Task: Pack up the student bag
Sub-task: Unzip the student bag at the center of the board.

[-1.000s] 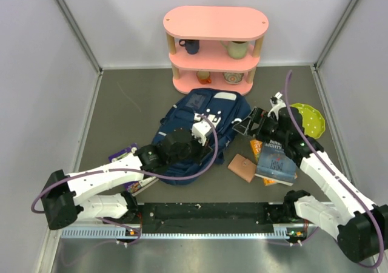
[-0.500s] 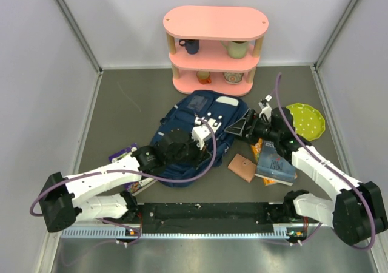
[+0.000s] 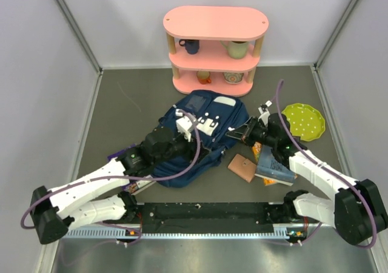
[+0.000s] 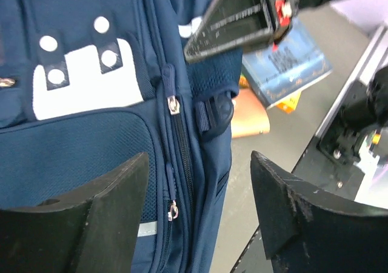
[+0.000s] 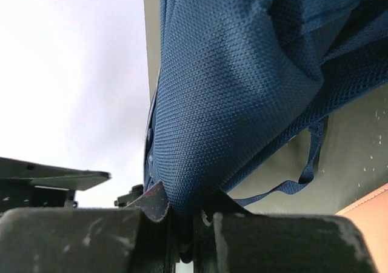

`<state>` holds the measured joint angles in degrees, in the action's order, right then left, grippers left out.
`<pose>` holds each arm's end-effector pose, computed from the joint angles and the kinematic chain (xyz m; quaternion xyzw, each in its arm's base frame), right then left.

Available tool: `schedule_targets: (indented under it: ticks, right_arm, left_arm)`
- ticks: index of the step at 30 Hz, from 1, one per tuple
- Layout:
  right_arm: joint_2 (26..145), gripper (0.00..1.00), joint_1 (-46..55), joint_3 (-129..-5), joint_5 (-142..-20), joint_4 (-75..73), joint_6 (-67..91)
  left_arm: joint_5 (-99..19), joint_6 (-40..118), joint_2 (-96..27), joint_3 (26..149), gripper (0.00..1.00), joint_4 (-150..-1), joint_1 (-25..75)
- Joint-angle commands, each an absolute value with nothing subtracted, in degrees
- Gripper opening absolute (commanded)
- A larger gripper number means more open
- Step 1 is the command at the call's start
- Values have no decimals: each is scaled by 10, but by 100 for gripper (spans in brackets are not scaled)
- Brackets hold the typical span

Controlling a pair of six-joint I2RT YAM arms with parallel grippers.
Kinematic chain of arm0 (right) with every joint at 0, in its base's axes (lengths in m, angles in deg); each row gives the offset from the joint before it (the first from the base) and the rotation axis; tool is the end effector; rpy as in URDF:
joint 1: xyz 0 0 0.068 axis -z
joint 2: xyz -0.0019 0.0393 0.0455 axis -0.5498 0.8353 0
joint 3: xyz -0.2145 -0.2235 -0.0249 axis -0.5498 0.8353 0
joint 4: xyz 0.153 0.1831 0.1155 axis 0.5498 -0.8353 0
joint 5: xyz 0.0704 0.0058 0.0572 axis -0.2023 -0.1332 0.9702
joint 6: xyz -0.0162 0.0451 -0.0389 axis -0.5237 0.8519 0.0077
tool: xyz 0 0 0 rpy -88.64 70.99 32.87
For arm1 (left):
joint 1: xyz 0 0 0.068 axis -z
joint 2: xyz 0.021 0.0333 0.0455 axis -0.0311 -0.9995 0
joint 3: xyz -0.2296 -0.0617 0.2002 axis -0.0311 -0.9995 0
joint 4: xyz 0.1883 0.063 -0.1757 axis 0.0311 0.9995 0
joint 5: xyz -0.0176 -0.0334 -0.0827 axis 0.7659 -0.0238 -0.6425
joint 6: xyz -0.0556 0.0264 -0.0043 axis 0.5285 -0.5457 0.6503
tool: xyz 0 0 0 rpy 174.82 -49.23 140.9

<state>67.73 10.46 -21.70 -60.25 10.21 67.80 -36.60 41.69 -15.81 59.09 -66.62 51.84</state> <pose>0.2045 0.1101 0.2566 0.1472 0.8015 0.5165 0.2630 0.1303 -0.1831 0.3266 0.3002 0.7622 -0.3458 0.4576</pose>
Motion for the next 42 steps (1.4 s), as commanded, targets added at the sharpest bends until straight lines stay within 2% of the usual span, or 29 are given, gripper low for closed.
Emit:
schedule_targets:
  ticks: [1,5,6,9,12,19,28,35,42]
  right_arm:
    - [656,0,82,-254,-640,138,712]
    - [661,0,81,-283,-645,118,706]
    - [661,0,81,-287,-644,114,704]
    - [655,0,80,-296,-644,107,707]
    - [648,0,80,-305,-637,97,705]
    - [613,0,74,-321,-626,37,683]
    - [560,0,58,-311,-655,3,695]
    - [531,0,43,-306,-673,0,714]
    - [525,0,39,-312,-680,-6,704]
  left_arm:
    - [-262,471,-82,617,73,-665,532]
    - [-176,493,-64,632,75,-663,622]
    - [-160,498,-73,637,75,-663,673]
    - [-84,525,-145,659,72,-660,757]
    - [-44,579,-209,648,69,-709,797]
    - [100,651,-316,640,55,-781,823]
    - [218,754,-386,620,63,-834,826]
    - [313,815,-413,650,61,-771,833]
    - [325,777,-384,637,50,-795,832]
